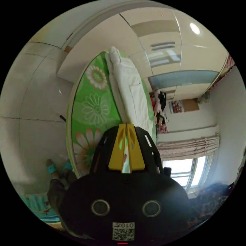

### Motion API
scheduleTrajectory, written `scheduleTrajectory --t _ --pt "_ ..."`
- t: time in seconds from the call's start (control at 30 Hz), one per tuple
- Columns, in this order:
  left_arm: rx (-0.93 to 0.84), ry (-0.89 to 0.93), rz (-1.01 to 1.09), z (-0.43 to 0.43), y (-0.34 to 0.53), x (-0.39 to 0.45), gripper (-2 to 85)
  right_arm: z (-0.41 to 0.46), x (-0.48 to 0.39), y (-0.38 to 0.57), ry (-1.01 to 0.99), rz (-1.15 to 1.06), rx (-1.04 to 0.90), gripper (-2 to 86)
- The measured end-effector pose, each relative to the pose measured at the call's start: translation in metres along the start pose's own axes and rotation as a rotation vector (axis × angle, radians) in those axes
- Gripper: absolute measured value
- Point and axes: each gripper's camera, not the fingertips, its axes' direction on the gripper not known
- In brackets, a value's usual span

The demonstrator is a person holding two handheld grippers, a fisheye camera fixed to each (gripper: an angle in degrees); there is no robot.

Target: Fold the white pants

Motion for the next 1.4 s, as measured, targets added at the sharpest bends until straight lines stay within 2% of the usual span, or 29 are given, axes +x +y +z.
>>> scheduleTrajectory --t 0.07,0.13,0.23,0.3,0.37,0.43,0.5,0.57,0.67,0.73,0.8,0.9,1.03,1.17,1.3,1.4 --pt "-0.072 -0.042 0.114 -0.021 -0.001 0.023 -0.3 -0.009 -0.004 0.008 0.028 -0.073 0.030 5.1" --pt "-0.134 -0.128 0.222 -0.037 -0.003 0.042 -0.3 -0.018 -0.005 0.015 0.138 -0.117 0.072 4.1" --pt "-0.126 -0.225 0.332 -0.066 -0.013 0.060 -0.4 -0.021 -0.008 0.009 0.233 -0.156 0.083 3.0" --pt "-0.104 -0.233 0.390 -0.077 -0.023 0.066 -0.4 -0.015 -0.018 -0.004 0.340 -0.195 0.041 2.9" --pt "-0.155 -0.240 0.512 -0.078 -0.048 0.071 -0.4 -0.004 -0.036 -0.020 0.508 -0.221 0.016 2.9" --pt "-0.198 -0.255 0.628 -0.077 -0.076 0.072 -0.4 0.013 -0.069 -0.033 0.654 -0.276 0.058 3.3" --pt "-0.219 -0.179 0.706 -0.080 -0.114 0.066 -0.4 0.028 -0.087 -0.031 0.679 -0.293 0.148 4.1" --pt "-0.286 0.008 0.749 -0.077 -0.176 0.044 -0.3 0.047 -0.088 -0.022 0.616 -0.261 0.259 5.9" --pt "-0.451 0.180 0.742 -0.067 -0.247 0.023 -0.2 0.090 -0.049 0.003 0.342 -0.112 0.481 9.4" --pt "-0.532 0.191 0.805 -0.066 -0.274 0.027 -0.2 0.129 -0.013 0.022 0.100 -0.012 0.605 10.2" --pt "-0.588 0.163 0.874 -0.062 -0.292 0.030 -0.2 0.153 0.002 0.033 0.028 0.027 0.676 10.9" --pt "-0.671 0.145 0.893 -0.046 -0.313 0.029 -0.1 0.169 0.014 0.038 0.005 0.056 0.744 12.3" --pt "-0.694 0.058 0.916 -0.033 -0.310 0.058 -0.1 0.175 0.026 0.024 0.061 0.060 0.709 14.4" --pt "-0.758 -0.099 1.048 -0.004 -0.312 0.081 -0.1 0.185 0.041 0.014 0.039 0.081 0.745 14.7" --pt "-0.830 -0.062 1.173 0.029 -0.317 0.108 -0.2 0.195 0.053 0.004 0.042 0.122 0.781 14.5" --pt "-0.878 -0.075 1.358 0.064 -0.312 0.135 -0.3 0.207 0.047 -0.002 0.090 0.129 0.868 14.3"
